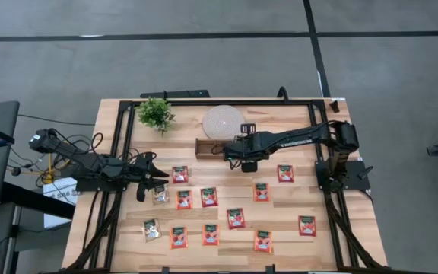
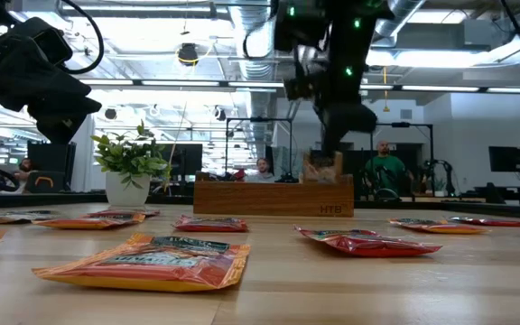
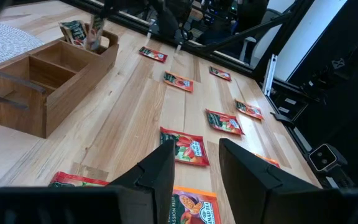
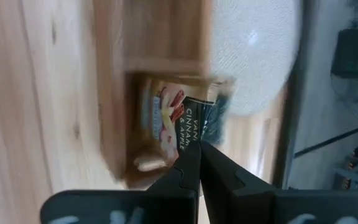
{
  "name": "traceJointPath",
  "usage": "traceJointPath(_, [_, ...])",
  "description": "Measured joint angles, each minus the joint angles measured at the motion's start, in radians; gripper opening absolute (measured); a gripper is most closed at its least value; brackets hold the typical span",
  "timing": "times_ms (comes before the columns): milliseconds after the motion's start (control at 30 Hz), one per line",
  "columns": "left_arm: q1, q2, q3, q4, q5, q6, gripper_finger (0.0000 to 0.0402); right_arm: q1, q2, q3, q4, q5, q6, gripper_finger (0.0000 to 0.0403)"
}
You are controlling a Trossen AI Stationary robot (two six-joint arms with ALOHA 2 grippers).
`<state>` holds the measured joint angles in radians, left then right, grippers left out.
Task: Pick & Place Tea
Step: Put the brown tea bag into the right section of the wooden organizer
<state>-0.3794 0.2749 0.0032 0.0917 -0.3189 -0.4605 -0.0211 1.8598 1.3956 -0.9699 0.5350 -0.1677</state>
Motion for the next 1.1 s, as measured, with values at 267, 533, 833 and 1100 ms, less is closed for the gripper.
traceJointPath(267, [0.0,0.0,0.0,0.0,0.0,0.0,0.0117,-0.001,0.027,0.002,0.017,-0.008,-0.019,0.0])
traceJointPath(533, [0.0,0.0,0.0,0.0,0.0,0.001,0.0117,-0.003,0.027,0.002,0.022,-0.01,-0.025,0.0])
traceJointPath(833, [0.0,0.0,0.0,-0.001,0.0,0.001,0.0117,-0.021,0.027,0.002,0.037,-0.016,-0.026,0.0])
traceJointPath(1100, [0.0,0.0,0.0,-0.001,0.0,0.001,0.0117,-0.021,0.027,0.002,0.037,-0.016,-0.026,0.0])
